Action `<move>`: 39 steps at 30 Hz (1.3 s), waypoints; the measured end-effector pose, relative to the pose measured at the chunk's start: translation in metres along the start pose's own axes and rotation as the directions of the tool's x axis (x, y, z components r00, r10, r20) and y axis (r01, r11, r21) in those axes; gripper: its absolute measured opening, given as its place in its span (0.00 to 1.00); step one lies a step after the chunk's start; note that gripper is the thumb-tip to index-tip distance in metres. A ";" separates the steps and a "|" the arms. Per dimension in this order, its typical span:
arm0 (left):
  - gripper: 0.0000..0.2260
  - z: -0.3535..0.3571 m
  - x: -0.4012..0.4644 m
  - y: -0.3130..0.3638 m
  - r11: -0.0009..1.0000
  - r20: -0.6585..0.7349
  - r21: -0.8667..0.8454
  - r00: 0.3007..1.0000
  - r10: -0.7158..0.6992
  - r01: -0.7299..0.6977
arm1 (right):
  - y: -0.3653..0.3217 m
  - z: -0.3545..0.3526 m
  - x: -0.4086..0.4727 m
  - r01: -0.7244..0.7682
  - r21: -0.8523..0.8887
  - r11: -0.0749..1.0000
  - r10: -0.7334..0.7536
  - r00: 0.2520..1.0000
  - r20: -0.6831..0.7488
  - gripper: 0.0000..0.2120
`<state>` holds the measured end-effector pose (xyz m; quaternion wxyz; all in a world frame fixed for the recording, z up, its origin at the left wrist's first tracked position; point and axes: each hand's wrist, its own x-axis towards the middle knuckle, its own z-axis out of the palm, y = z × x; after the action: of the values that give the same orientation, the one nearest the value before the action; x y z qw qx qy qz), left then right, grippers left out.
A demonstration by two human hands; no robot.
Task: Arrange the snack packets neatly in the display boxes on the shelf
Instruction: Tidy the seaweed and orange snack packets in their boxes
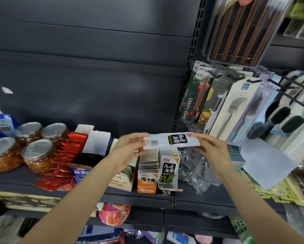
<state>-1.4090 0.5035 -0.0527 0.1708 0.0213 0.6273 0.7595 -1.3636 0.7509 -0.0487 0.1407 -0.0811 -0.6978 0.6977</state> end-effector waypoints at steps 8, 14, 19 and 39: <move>0.21 0.001 -0.016 -0.003 0.868 0.046 0.429 0.966 0.255 -0.250 | 0.012 0.002 -0.005 -0.084 0.007 0.996 0.083 0.993 0.084 0.16; 0.22 0.001 -0.016 -0.007 0.829 0.023 0.494 0.957 0.290 -0.263 | 0.014 0.000 -0.008 -0.044 0.025 0.999 0.041 0.993 0.113 0.18; 0.21 0.003 -0.011 -0.012 0.894 0.011 0.402 0.977 0.212 -0.199 | 0.011 -0.003 -0.005 -0.050 0.018 0.999 0.048 0.993 0.109 0.15; 0.19 0.009 0.020 -0.060 0.388 0.183 0.903 0.982 0.046 -0.186 | 0.012 -0.034 0.015 0.281 -0.556 0.782 -0.221 0.959 0.175 0.05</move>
<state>-1.4120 0.5270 -0.1121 0.1173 0.2040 0.9254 0.2972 -1.3683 0.7880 -0.0600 0.1660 0.0091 -0.8862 0.4324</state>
